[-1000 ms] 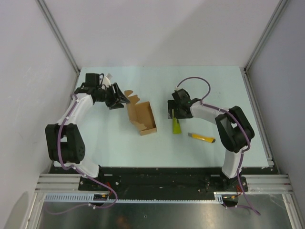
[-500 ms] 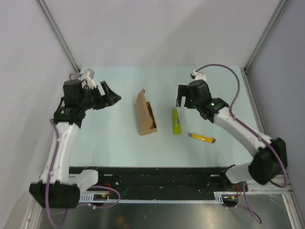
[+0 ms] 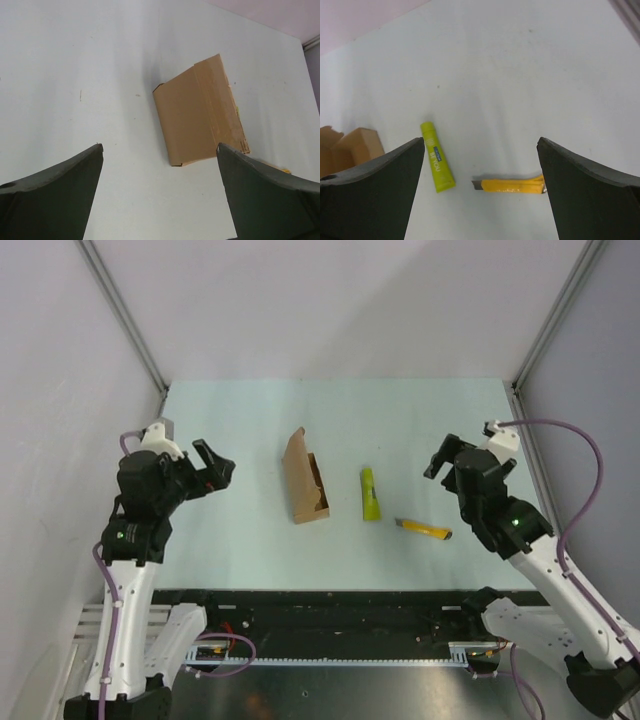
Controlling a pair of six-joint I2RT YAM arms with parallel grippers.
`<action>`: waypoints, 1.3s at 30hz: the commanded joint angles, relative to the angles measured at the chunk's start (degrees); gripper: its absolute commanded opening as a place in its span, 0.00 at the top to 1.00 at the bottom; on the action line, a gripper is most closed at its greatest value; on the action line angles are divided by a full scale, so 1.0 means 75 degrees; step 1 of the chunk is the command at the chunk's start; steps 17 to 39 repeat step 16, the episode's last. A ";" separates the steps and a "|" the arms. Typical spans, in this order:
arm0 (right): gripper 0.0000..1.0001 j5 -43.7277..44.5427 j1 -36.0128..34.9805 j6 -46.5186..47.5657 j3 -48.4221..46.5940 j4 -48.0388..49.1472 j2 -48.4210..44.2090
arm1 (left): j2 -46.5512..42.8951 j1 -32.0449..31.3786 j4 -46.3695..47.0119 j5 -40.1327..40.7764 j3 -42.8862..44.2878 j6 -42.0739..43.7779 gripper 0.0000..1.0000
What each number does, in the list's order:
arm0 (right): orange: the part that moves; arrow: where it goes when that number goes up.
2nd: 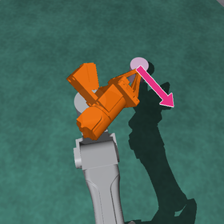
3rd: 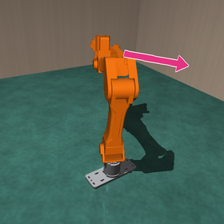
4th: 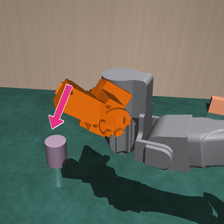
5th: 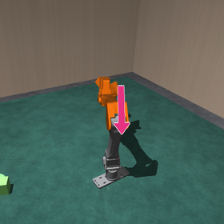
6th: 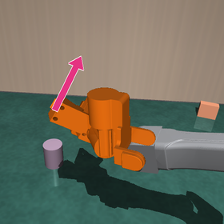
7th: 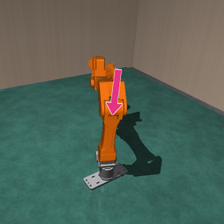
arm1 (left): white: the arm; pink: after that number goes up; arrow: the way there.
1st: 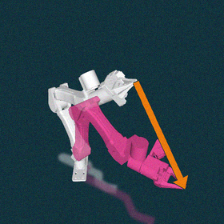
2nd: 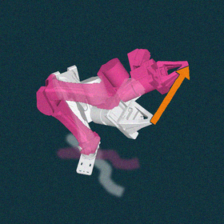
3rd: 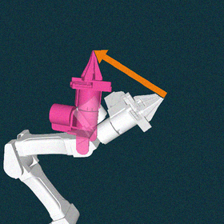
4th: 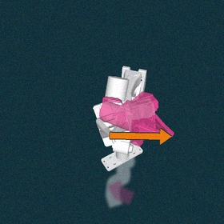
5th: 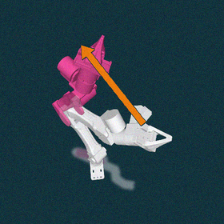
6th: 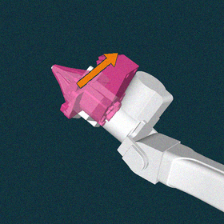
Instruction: Unpack the express box
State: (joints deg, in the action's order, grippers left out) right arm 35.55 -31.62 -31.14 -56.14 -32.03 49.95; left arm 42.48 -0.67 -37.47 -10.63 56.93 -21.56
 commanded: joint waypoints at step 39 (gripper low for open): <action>0.00 0.1014 0.0020 -0.1040 0.0067 -0.1143 -0.0426 | -0.0156 0.0054 0.0039 0.0375 -0.0067 0.0191 0.00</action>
